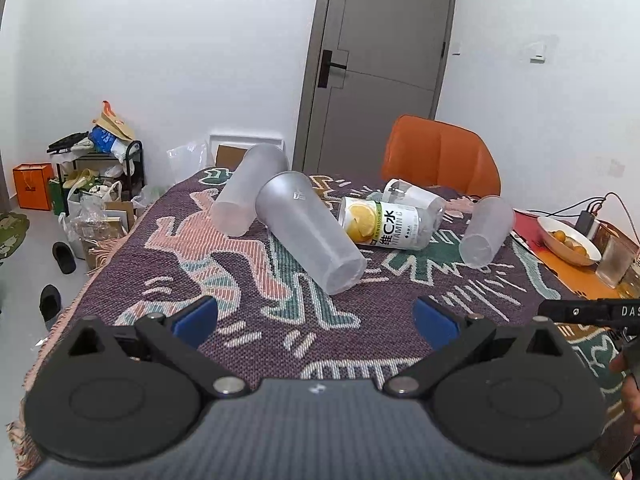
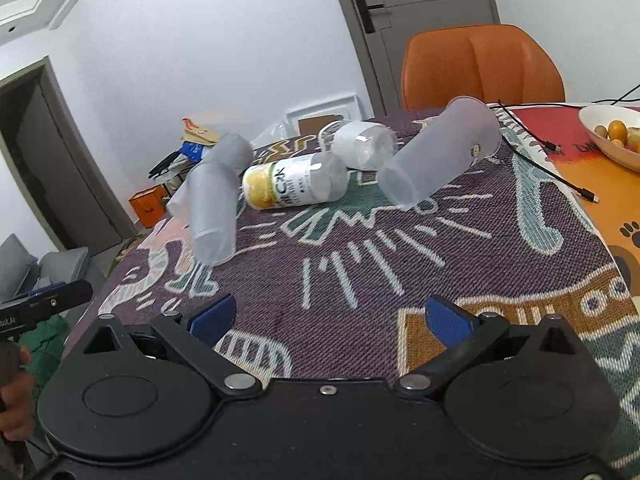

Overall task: Flip cup upright
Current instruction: 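Move the right gripper to the tipped frosted cup and close on it, then lift the frosted cup with the right gripper and rotate it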

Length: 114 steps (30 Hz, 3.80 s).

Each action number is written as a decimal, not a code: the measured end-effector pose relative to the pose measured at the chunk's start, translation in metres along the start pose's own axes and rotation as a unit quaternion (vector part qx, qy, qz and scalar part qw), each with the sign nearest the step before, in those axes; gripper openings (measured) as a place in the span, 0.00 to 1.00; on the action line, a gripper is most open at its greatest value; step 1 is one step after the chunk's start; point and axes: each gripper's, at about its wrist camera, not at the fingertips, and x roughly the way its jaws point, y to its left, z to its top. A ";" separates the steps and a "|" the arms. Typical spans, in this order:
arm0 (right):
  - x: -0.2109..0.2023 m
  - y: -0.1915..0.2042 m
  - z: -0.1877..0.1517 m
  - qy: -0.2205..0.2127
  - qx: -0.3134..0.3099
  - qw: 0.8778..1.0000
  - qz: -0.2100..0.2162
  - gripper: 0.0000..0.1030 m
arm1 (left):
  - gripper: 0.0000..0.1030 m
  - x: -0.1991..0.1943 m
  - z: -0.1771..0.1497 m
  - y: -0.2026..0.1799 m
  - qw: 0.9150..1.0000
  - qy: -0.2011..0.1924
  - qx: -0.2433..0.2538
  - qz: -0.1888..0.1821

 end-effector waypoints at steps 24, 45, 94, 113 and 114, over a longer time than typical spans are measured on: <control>0.071 -0.075 0.073 -0.027 0.173 0.985 0.002 1.00 | 1.00 0.100 0.050 -0.051 0.998 0.039 0.039 0.009; 0.144 -0.118 0.105 -0.006 0.285 0.958 -0.025 1.00 | 1.00 0.175 0.081 -0.103 0.994 0.076 0.073 0.024; 0.033 -0.008 0.005 0.003 0.296 0.946 0.133 0.61 | 1.00 0.012 0.038 -0.028 1.000 0.005 0.010 0.006; 0.035 0.046 -0.048 0.066 0.349 0.929 0.106 0.61 | 1.00 -0.021 -0.010 0.023 0.998 0.019 -0.045 0.040; 0.036 0.048 -0.050 0.068 0.352 0.928 0.100 0.62 | 1.00 -0.022 -0.012 0.026 0.998 0.018 -0.047 0.041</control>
